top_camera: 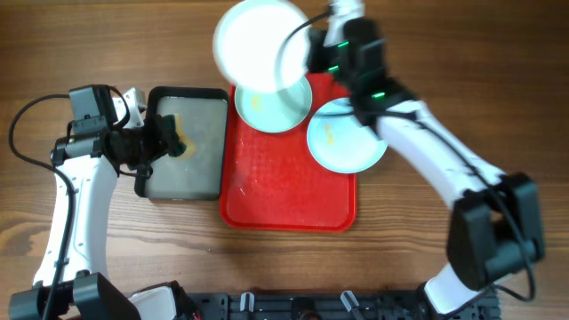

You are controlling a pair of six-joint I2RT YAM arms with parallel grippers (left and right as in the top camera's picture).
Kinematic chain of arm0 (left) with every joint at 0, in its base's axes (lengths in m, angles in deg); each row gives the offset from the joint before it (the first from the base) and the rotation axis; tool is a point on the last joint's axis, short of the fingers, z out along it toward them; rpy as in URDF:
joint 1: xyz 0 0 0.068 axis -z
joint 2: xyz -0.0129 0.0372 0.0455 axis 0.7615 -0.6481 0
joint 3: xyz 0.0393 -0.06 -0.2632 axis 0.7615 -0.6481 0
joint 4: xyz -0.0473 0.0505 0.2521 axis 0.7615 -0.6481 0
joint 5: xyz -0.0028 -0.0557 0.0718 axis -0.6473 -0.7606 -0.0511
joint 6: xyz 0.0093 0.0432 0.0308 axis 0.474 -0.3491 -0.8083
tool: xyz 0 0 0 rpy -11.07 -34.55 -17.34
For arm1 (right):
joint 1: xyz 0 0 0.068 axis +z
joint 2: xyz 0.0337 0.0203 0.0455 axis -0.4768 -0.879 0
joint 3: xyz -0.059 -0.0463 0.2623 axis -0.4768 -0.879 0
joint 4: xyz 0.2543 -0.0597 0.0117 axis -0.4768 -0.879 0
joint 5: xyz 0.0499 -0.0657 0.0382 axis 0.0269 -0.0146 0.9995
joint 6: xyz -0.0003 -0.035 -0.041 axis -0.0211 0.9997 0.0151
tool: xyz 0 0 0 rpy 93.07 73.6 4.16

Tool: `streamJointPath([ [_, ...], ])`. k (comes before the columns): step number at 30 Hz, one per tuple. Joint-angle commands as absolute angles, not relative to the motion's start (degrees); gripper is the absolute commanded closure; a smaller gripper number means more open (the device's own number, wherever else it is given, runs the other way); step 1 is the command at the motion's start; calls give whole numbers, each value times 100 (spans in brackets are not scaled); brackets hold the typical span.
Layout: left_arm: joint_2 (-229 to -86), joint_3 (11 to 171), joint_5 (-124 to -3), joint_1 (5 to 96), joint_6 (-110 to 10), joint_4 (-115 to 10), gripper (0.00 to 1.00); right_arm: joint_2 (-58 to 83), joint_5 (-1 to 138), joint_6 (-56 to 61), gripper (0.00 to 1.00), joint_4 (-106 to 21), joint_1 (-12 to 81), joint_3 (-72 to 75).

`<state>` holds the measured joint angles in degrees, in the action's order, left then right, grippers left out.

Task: Clean dirty plates on tray and stack at the side
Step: 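Carry the white plate right and set it on the table beside the tray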

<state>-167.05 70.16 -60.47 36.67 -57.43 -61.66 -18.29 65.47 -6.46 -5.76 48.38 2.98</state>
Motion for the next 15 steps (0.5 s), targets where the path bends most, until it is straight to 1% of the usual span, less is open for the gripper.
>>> streamJointPath([
  [1,-16705,7093,-5951,3663,-5903,-6090,96,-1504,7281,-945,96,-1125,3833,354],
  [4,-16705,7093,-5951,3663,-6058,-6050,96,-1504,7456,-959,96,-1721,2976,354],
  [8,-16705,7093,-5954,3663,-6178,-6033,96,-1515,7384,-939,96,-2508,2104,354],
  [12,-16705,7093,-5954,3663,-6178,-6031,96,-1550,6848,-908,96,-3092,1619,348],
  [15,-16705,7093,-5954,3663,-6178,-6031,96,-1582,6470,-812,96,-3481,1511,280],
])
